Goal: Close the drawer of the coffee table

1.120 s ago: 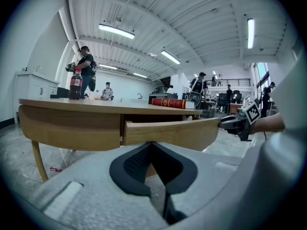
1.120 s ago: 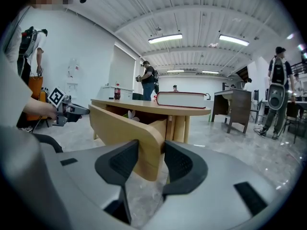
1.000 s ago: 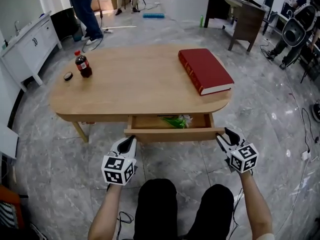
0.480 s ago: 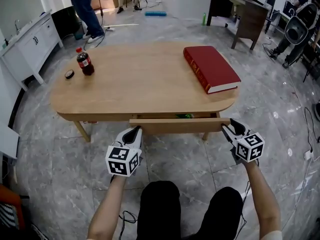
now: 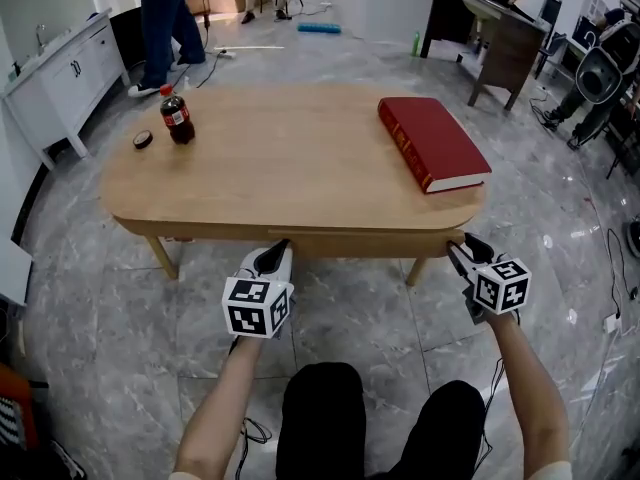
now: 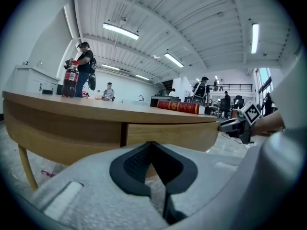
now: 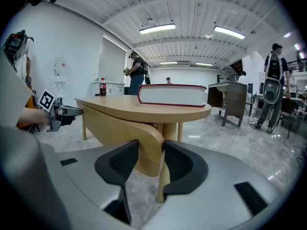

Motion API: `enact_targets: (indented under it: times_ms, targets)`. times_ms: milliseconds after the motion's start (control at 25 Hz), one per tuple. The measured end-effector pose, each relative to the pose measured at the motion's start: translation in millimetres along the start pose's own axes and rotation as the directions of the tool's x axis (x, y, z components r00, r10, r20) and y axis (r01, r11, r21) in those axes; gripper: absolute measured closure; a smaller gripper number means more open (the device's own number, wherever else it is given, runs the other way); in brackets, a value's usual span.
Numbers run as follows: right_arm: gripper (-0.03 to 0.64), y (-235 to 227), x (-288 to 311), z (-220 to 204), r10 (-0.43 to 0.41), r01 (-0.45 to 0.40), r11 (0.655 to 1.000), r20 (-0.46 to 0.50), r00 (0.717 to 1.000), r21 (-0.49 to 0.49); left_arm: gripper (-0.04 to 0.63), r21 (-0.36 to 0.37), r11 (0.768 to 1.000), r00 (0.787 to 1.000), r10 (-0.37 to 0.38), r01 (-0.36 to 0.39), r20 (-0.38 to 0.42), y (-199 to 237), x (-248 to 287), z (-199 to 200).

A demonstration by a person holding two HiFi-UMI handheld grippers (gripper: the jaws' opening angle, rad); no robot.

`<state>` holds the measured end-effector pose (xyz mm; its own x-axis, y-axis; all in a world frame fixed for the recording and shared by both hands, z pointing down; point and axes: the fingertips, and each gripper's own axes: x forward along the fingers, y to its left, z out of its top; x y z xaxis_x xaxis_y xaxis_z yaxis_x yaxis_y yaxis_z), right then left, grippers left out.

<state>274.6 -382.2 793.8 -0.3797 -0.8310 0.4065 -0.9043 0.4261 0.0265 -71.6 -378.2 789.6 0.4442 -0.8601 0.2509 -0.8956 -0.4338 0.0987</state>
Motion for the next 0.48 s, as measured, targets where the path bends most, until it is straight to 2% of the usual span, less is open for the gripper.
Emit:
enact_targets:
  times_ms: [240,480]
  targets:
    - [0.437,-4.2,9.5,3.5,-0.031,0.028,0.997,0.052,0.998,0.069,0.586,-0.03,0.999,0.999,0.018,-0.017,0.033,7.5,10.4,4.0]
    - [0.437,-8.0,15.1,4.5,-0.067,0.061,0.993,0.063,0.996,0.097,0.586,-0.012,1.0,0.999,0.019,-0.019,0.048,10.4,17.5,5.6]
